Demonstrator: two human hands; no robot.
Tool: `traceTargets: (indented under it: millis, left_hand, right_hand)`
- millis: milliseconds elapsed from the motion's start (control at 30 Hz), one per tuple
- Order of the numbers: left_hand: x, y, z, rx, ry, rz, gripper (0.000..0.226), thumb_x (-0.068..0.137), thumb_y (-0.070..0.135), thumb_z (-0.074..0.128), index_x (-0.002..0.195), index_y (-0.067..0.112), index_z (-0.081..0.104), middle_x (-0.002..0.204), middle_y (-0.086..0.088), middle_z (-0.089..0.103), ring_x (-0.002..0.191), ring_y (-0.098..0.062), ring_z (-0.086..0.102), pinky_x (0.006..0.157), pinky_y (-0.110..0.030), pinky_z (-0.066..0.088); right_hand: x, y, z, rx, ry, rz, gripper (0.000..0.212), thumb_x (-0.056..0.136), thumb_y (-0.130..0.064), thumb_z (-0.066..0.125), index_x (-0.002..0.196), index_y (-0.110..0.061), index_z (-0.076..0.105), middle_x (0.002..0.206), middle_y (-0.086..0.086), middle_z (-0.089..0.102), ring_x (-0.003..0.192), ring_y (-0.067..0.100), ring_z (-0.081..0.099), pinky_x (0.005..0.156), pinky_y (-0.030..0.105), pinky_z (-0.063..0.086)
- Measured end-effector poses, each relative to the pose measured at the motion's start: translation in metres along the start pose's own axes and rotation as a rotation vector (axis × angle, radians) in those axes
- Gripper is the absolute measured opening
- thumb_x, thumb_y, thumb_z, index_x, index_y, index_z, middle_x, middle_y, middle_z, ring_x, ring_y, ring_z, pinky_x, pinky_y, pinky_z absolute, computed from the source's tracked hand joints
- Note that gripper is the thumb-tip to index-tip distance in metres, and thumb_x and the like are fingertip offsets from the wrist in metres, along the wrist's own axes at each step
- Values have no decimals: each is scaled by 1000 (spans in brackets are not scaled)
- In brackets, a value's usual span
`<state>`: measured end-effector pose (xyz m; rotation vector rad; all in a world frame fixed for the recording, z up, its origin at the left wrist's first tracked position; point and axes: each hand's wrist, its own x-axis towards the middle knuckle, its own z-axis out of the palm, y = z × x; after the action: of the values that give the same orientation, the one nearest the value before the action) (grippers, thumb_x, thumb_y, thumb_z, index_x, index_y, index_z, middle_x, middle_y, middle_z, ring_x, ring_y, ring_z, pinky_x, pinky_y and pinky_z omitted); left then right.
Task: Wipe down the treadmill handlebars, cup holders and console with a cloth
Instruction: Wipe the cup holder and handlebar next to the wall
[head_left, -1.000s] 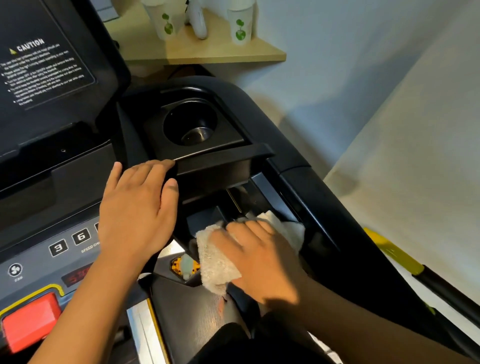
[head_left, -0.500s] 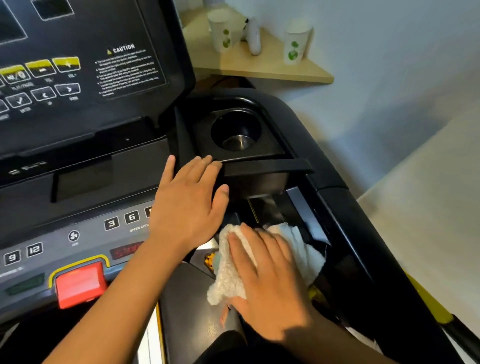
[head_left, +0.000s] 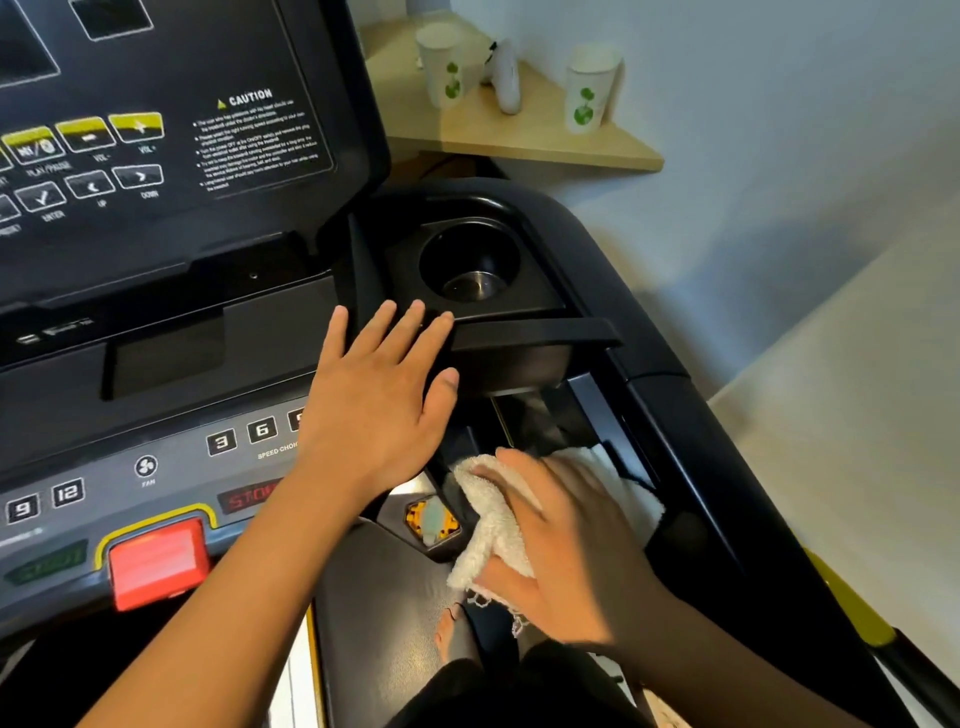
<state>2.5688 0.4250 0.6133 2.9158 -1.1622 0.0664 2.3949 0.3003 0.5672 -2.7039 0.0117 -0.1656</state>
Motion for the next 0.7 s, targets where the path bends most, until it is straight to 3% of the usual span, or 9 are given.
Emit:
traceTargets:
  millis: [100,133,233,300,400,500,567,633,700]
  left_hand:
    - [0,-1,0,-7,0,3,59,100,52,12,154,31,27,159,2,27,150,-20,18,122,-49,1]
    - [0,-1,1,-6,1,2,59,100,51,12,153,31,27,159,2,28,149,-20,18,122,-49,2]
    - [-1,-1,1,-16,5,-1,59,100,51,12,153,30,29,158,2,29,149,-20,20,122,-49,4]
    - [-1,-1,1,-20,8,-1,58,101,50,13,152,30,31,158,2,31,148,-20,22,122,-49,5]
    - [0,-1,2,-21,13,-9,57,101,50,15,151,30,33,157,1,34,147,-20,26,122,-49,5]
    - [0,-1,2,-14,8,-5,58,100,50,15,151,30,34,156,0,36,146,-20,29,122,-49,6]
    - [-1,-1,2,-10,10,-4,58,100,50,15,151,29,35,155,0,37,145,-20,30,122,-49,7]
    - [-1,0,1,4,7,-2,58,100,49,16,151,29,35,155,0,38,145,-20,30,122,-48,7]
    - [-1,-1,0,7,-2,-2,58,100,49,16,151,29,36,154,0,40,145,-20,32,122,-48,7]
  right_hand:
    - [-20,18,-4,-151,-28,-66,89,79,-69,47,153,-26,20,150,6,35,132,23,37,116,49,26]
    - [-29,25,-6,-211,-51,-76,89,77,-71,46,151,-27,21,152,9,32,135,26,33,117,47,19]
    - [-46,39,-11,-128,-109,-82,57,88,-61,41,132,-25,39,160,10,22,147,27,16,115,43,14]
    - [-42,40,-8,-13,-112,-18,50,97,-48,30,141,-27,39,161,1,20,149,19,12,118,41,9]
    - [-27,32,-1,14,-47,68,50,100,-49,26,145,-31,39,152,-8,38,139,14,34,114,43,27]
    - [-4,23,-5,103,102,183,39,96,-46,40,126,-30,58,119,-11,62,112,10,55,100,37,45]
    - [8,20,-12,131,91,228,34,92,-41,54,121,-24,59,111,-7,65,105,13,59,99,35,43]
    - [10,21,-13,9,143,159,55,74,-34,80,118,-21,50,100,0,69,94,17,67,96,28,40]
    - [6,20,-8,-106,283,39,57,70,-33,82,114,-20,48,92,2,70,82,20,69,86,36,52]
